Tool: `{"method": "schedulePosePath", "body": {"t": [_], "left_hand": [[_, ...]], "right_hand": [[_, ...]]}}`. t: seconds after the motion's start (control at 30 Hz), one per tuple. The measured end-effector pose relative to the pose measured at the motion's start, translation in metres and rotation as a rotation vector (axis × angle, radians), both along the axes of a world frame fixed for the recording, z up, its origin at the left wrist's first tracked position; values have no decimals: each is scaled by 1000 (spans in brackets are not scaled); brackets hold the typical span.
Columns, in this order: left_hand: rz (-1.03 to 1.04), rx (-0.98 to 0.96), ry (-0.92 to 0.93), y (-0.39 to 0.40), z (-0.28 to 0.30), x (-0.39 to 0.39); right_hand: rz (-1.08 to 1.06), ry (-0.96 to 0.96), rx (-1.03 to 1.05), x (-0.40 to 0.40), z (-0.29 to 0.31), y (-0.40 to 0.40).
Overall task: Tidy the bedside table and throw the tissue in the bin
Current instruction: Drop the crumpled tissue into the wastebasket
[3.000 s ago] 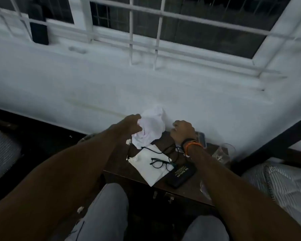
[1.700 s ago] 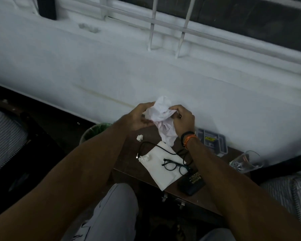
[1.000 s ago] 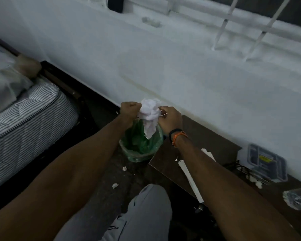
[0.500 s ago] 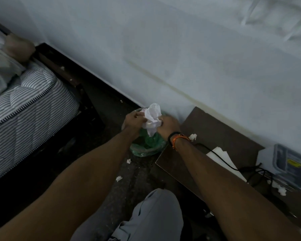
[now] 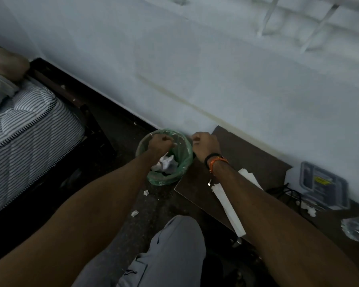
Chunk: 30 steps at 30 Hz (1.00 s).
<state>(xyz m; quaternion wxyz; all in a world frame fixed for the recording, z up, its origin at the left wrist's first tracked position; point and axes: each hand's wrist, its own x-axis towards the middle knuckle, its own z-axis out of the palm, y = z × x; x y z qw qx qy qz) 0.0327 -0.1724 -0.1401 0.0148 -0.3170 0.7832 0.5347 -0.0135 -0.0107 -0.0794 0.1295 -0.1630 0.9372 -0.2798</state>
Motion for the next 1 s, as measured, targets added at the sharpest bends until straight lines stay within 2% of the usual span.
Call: {"method": "schedulePosePath", "body": {"t": [0.27, 0.5, 0.6, 0.7, 0.83, 1.0], "left_hand": [[-439, -290, 138, 57, 31, 4], [-879, -464, 159, 107, 32, 10], [-993, -535, 128, 123, 30, 2], [-1002, -568, 58, 143, 34, -5], [-905, -589, -22, 149, 29, -14], [-764, -596, 46, 152, 33, -12]], "right_hand": [[-185, 83, -32, 5, 30, 88], [-293, 88, 24, 48, 26, 170], [-320, 85, 40, 64, 18, 198], [-325, 82, 50, 71, 11, 219], [-323, 106, 38, 73, 6, 230], [-343, 124, 16, 73, 6, 241]]}}
